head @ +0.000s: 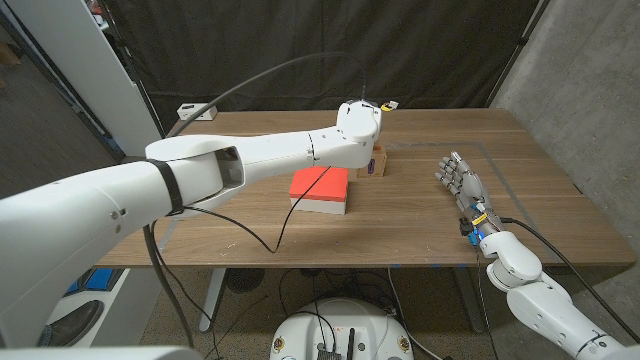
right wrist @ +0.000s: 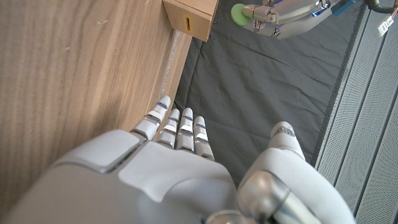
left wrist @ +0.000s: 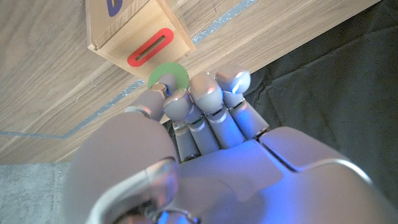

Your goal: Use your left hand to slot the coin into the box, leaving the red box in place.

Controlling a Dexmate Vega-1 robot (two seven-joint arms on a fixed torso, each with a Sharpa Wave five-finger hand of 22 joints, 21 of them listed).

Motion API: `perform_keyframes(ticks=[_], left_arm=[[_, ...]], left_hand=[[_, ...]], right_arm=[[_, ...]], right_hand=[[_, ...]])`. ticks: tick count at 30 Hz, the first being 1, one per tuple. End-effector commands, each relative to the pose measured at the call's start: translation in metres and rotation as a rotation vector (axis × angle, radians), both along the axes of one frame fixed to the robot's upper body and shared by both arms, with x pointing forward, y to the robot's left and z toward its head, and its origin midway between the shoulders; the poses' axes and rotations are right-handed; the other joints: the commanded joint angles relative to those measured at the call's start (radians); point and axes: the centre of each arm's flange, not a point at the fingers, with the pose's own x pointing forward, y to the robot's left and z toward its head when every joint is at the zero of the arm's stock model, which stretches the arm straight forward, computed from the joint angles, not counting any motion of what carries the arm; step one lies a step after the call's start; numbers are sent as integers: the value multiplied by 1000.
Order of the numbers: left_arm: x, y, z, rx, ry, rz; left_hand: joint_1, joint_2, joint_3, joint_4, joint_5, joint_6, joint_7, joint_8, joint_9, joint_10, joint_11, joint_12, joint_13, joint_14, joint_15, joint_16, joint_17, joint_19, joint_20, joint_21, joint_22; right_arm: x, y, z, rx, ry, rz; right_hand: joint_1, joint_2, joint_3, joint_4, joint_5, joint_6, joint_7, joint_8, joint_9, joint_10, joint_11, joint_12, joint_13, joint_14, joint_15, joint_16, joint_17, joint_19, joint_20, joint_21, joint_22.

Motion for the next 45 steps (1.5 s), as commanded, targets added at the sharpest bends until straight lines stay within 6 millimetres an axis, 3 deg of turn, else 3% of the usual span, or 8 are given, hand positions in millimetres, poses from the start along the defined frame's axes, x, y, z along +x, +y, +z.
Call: perform_keyframes(ticks=[1,45], left_arm=[[3,-2,-5,-6,9,-12],[16,-5,-21,-12,-5,-23]], left_hand=[[-5,0,6,5,0,117,85,30,75,8,-2,-1,-2,2,-3,-1,2,-1,-76,5,-1],[-27,-2,18,2,0,131,80,33,86,18,-3,-21,-13,7,-4,7,0,13,-76,13,-5]], right_arm=[[0,-1,2,-1,0,-2],[7,-2,1,11,-4,-3]], right_hand=[[3,9,3,-8,-2,5,13,-2,5,5,-1,-3,5,2,3,2,3,8,0,0,3],[3,9,3,-8,-2,4,12,-2,5,6,-2,-2,5,3,2,3,2,10,2,0,3]])
